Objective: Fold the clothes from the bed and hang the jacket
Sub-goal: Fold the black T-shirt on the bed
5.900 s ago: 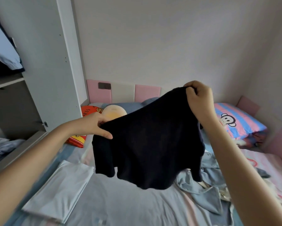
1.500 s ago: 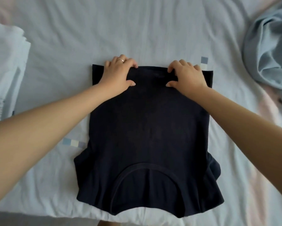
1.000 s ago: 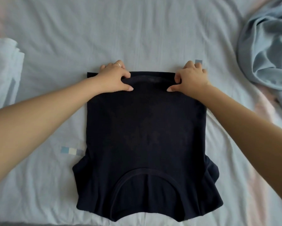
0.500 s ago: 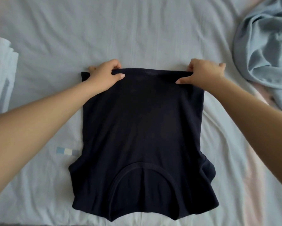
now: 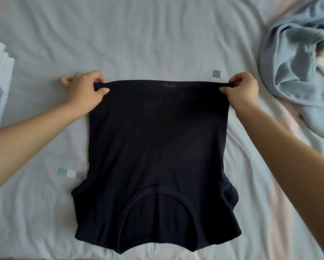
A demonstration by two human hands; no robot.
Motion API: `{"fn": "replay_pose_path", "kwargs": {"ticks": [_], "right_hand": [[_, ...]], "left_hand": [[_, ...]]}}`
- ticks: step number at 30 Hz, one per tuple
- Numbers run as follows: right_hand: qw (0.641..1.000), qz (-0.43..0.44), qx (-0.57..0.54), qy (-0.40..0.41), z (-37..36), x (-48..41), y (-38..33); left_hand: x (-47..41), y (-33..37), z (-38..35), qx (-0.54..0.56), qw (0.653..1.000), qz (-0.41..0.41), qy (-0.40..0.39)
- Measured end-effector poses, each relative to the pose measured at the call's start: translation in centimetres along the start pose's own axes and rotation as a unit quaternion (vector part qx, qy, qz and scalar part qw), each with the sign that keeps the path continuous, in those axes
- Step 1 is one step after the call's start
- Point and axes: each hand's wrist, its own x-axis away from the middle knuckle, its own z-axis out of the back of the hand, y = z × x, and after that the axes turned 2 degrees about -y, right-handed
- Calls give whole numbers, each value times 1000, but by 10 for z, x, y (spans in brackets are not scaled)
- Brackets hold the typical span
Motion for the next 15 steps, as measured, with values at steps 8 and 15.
{"fn": "replay_pose_path", "kwargs": {"ticks": [8, 15], "right_hand": [[942, 252, 215, 50, -66, 73, -2], [853, 319, 402, -98, -103, 73, 3]], "left_hand": [[10, -20, -1, 338, 931, 139, 9], [7, -21, -7, 105, 987, 89, 82]]}}
